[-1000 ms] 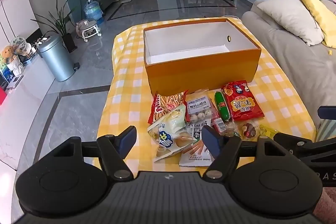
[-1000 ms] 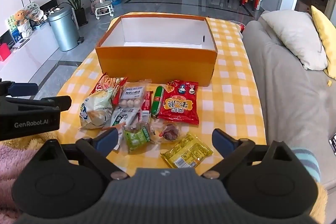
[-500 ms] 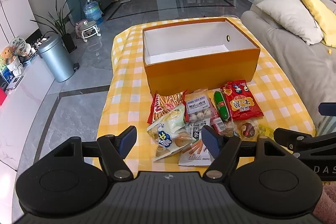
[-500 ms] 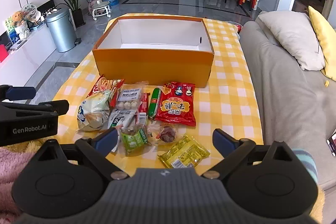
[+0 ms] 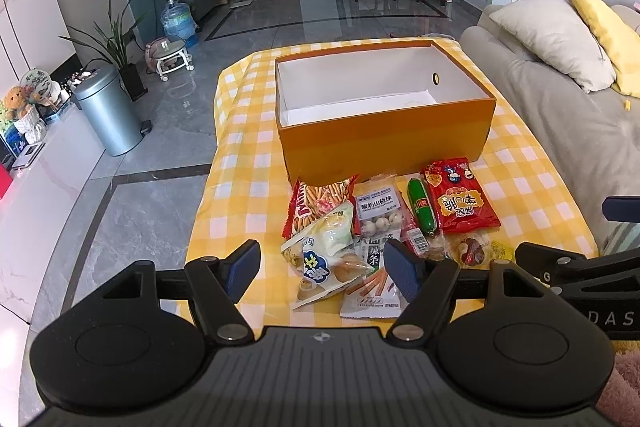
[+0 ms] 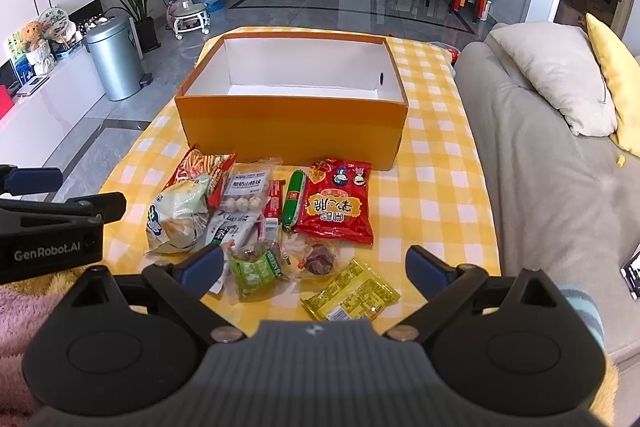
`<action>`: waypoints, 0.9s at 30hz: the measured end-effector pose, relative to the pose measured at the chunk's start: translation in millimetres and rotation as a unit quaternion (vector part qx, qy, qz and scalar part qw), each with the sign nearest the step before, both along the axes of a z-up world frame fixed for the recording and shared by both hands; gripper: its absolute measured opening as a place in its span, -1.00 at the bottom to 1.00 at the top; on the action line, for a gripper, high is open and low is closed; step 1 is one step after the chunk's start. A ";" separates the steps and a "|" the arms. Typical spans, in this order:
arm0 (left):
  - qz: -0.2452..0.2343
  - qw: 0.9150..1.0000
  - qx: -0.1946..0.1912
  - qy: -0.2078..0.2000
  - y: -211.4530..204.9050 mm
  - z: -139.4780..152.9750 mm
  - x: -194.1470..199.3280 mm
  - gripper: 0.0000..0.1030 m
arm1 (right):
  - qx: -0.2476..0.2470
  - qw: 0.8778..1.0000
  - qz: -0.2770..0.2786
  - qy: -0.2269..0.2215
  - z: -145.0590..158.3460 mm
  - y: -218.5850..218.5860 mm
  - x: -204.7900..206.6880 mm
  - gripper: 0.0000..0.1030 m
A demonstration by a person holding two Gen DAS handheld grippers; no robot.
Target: Organize snacks
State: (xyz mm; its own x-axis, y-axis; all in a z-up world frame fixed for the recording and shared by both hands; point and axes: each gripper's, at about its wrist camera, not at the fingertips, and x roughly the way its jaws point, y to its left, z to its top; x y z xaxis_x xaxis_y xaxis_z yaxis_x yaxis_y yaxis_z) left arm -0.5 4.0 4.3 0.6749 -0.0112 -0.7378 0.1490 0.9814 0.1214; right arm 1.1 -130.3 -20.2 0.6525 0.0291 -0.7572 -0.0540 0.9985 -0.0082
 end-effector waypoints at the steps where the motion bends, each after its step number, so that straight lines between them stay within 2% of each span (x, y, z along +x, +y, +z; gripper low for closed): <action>1: 0.000 1.000 0.000 0.000 0.2 0.0 -0.2 0.62 | 0.000 1.000 -0.001 -0.001 0.4 0.2 0.2 0.85; 27: -0.002 1.000 0.001 0.003 1.3 1.6 0.4 0.62 | -0.002 1.000 -0.002 0.003 -1.5 0.3 3.8 0.88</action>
State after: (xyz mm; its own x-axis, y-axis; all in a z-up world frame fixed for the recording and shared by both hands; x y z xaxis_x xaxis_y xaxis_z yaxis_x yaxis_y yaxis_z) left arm -0.1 5.3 5.9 0.6697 -0.0129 -0.7425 0.1535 0.9807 0.1214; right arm 4.9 -130.0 -21.6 0.6483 0.0229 -0.7610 -0.0491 0.9987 -0.0119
